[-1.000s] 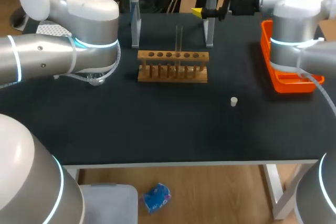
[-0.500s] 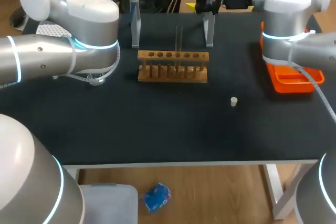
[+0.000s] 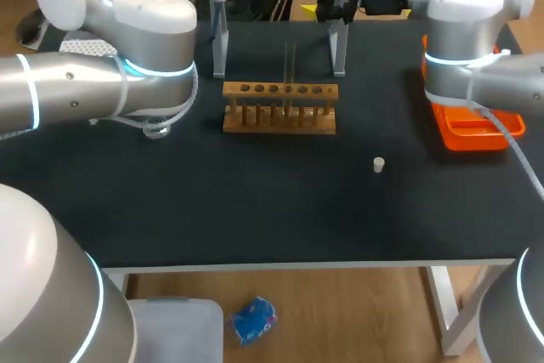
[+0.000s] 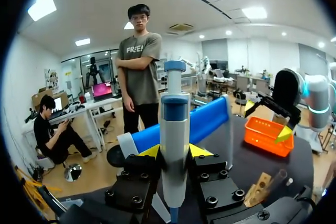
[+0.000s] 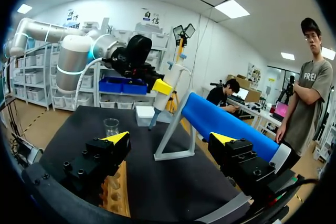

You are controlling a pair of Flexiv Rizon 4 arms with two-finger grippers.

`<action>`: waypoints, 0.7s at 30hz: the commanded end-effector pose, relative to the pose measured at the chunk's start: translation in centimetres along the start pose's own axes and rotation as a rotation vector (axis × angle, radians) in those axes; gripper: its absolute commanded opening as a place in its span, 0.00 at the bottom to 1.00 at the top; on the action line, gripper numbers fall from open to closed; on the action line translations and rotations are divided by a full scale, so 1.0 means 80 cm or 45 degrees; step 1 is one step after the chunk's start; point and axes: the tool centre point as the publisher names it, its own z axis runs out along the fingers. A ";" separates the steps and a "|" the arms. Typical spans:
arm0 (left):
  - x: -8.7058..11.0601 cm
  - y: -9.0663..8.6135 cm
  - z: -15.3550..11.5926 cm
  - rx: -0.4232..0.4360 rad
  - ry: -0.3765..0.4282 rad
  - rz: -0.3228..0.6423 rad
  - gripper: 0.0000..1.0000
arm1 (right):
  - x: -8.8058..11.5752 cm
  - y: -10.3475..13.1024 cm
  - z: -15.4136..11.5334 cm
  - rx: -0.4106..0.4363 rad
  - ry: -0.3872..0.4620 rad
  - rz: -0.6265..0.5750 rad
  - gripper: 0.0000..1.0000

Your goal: Invert the test tube, pick up the pipette, mount the tip to pipette, aspirate from beaker and dispense into the tube, eject the tip, return the pipette, and cap with the stopper.

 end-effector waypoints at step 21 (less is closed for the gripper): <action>0.009 -0.014 0.032 -0.171 -0.244 -0.149 0.00 | -0.001 -0.001 0.000 -0.001 0.004 -0.001 1.00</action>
